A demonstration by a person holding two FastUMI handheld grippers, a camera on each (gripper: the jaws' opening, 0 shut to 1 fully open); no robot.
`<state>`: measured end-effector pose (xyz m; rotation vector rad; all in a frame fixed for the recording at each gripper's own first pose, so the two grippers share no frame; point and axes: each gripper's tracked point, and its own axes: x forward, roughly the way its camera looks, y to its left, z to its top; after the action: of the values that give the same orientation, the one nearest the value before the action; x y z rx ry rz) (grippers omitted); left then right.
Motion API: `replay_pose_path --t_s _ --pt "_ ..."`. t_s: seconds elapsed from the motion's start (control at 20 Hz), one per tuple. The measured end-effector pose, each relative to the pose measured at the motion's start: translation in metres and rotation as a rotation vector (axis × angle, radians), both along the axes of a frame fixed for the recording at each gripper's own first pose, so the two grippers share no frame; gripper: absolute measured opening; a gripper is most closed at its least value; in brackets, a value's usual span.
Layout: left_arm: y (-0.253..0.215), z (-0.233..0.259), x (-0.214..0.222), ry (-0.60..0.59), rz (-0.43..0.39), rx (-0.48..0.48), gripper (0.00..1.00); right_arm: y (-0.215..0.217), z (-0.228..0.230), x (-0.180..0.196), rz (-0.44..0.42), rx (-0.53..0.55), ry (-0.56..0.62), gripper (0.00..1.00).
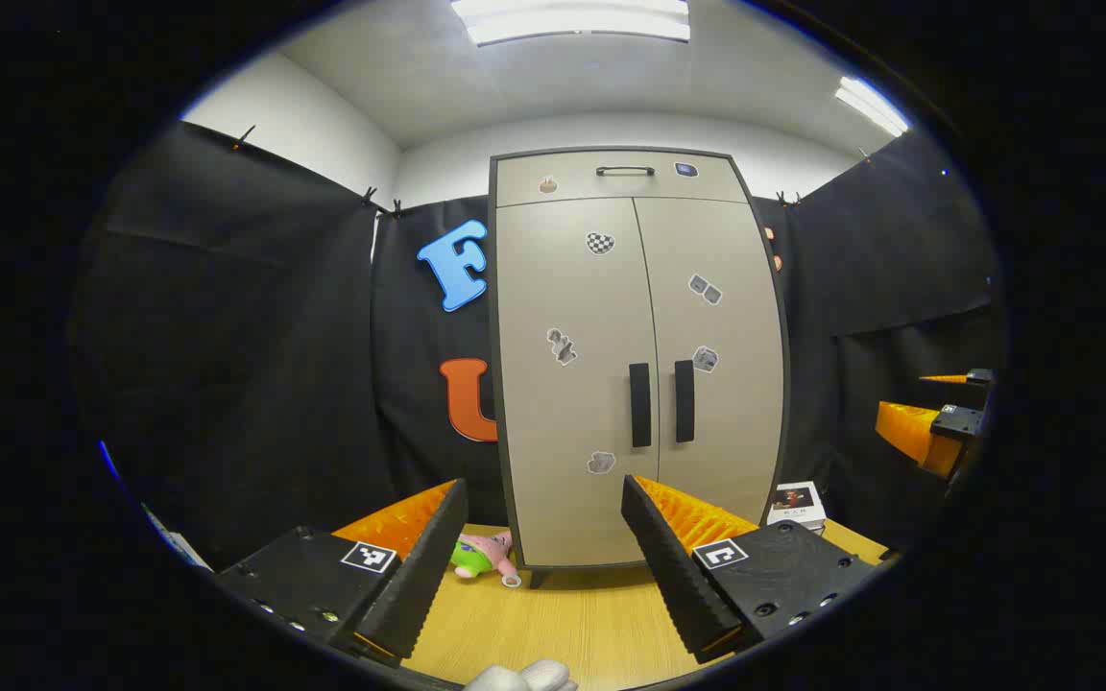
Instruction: Open the right door of the double-door shoe cabinet with the right hand, and open the left door with the left hand.
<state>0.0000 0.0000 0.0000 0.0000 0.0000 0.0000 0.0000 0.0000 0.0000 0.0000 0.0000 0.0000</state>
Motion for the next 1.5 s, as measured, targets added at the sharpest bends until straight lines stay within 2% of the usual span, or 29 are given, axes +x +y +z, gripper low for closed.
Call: replay_pose_path --t_s 1.15,1.5 --pt "0.008 -0.002 -0.001 0.001 0.019 0.001 0.96 0.01 -0.006 0.007 0.002 0.002 0.009 1.0" --pt "0.016 -0.004 -0.006 0.016 0.037 0.002 0.96 0.03 0.0 0.052 0.01 -0.015 0.009 1.0"
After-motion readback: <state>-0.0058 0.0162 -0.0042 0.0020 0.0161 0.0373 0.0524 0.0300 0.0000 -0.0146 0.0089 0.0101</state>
